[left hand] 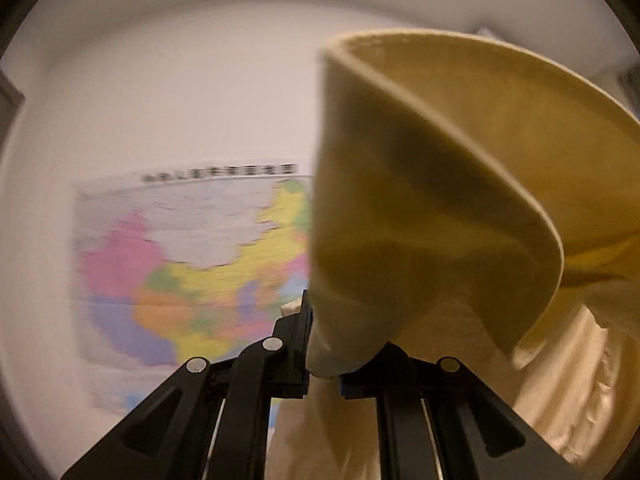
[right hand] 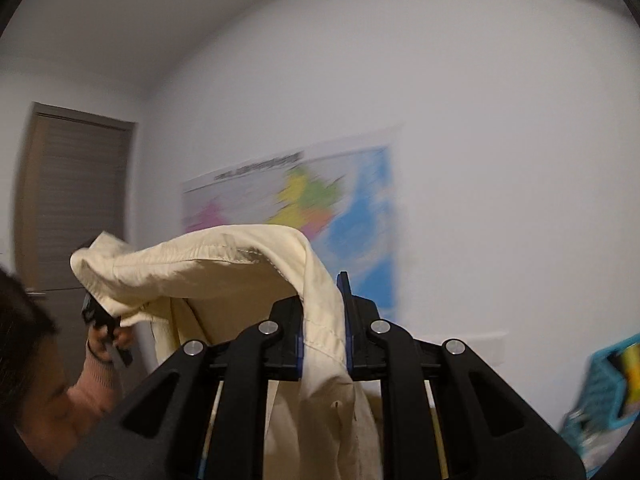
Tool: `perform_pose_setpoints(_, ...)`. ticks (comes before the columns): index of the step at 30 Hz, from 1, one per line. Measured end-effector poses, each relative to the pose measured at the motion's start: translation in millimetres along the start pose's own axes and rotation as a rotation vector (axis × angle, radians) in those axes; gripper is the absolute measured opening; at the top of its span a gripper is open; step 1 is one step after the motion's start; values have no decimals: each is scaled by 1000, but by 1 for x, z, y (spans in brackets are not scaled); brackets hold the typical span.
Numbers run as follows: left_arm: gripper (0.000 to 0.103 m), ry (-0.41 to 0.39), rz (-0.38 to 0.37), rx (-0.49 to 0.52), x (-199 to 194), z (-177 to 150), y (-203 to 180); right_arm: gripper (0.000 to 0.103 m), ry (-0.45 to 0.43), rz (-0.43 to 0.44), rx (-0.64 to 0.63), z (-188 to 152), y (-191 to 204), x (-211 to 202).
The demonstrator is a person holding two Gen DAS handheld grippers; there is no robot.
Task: Fold large clothes
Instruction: 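Grasp the cream shirt with the left gripper while the right gripper holds it up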
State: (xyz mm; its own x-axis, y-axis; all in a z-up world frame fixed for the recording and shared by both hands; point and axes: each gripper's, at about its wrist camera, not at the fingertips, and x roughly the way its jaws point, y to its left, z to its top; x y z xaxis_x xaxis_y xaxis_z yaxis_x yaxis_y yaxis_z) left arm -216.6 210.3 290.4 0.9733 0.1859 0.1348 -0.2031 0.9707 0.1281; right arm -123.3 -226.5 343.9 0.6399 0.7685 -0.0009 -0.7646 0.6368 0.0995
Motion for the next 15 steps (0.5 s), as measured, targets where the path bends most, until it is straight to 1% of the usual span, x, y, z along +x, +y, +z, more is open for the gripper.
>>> perform_pose_setpoints(2,8,53,69,70,-10,-8,9,13,38,51,24,-18,5,17)
perform_pose_setpoints(3,8,82,96,95,-6,-14,11,13,66,74,46,-28,4,30)
perform_pose_setpoints(4,8,130,120,119,3,-24,15,13,93,95,72,-38,0,47)
perform_pose_setpoints(5,8,173,130,135,14,-32,18,13,117,110,107,-45,-4,63)
perform_pose_setpoints(7,8,314,132,137,60,-63,30,13,161,130,165,-62,-19,99)
perform_pose_setpoints(8,8,353,128,138,76,-74,33,14,195,122,200,-78,-32,123)
perform_pose_setpoints(9,8,432,125,132,109,-97,38,14,240,125,256,-93,-46,150)
perform_pose_setpoints(10,8,484,122,122,133,-118,41,14,293,113,278,-111,-59,179)
perform_pose_setpoints(11,8,543,115,127,163,-142,44,14,342,73,306,-130,-74,203)
perform_pose_setpoints(12,8,597,112,115,190,-165,46,14,385,55,361,-152,-93,226)
perform_pose_setpoints(13,8,637,101,103,225,-181,49,14,424,42,382,-174,-107,242)
perform_pose_setpoints(14,8,714,88,84,259,-214,51,14,488,-15,416,-200,-127,266)
perform_pose_setpoints(15,8,766,82,68,286,-236,53,14,529,-39,465,-225,-140,285)
